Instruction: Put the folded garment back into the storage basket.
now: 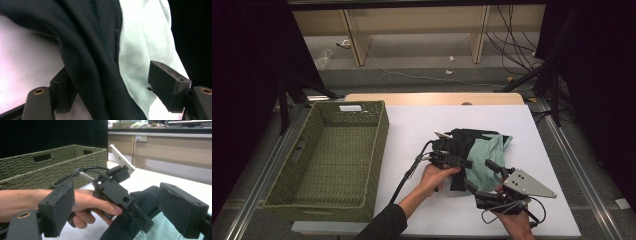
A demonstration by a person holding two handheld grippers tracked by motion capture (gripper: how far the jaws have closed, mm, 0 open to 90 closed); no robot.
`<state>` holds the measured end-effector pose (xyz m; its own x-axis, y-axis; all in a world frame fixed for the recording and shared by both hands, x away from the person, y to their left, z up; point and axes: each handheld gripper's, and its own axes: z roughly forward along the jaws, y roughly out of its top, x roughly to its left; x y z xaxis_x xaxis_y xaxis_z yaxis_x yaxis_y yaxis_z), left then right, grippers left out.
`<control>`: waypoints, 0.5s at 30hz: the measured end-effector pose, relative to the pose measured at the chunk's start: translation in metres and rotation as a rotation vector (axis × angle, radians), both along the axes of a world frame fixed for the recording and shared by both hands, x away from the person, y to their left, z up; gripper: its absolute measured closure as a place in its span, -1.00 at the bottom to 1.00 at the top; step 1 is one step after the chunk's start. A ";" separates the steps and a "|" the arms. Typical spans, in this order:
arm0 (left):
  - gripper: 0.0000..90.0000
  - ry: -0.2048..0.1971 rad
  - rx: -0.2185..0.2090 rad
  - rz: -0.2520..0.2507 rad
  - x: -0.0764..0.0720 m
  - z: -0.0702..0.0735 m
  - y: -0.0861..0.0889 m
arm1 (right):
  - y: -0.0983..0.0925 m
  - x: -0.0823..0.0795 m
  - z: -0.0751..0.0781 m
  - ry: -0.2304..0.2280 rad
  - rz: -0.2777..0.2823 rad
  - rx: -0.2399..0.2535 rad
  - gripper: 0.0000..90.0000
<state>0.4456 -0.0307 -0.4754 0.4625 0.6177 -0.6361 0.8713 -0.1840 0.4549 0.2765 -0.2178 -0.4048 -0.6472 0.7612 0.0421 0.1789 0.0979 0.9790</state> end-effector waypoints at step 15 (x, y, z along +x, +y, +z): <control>-0.24 0.032 -0.013 0.003 0.005 -0.010 -0.006 | -0.001 0.000 0.000 -0.004 -0.002 0.003 -0.65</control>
<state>0.4510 -0.0368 -0.4850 0.4401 0.6107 -0.6583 0.8859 -0.1759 0.4291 0.2764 -0.2186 -0.4043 -0.6460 0.7622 0.0422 0.1756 0.0946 0.9799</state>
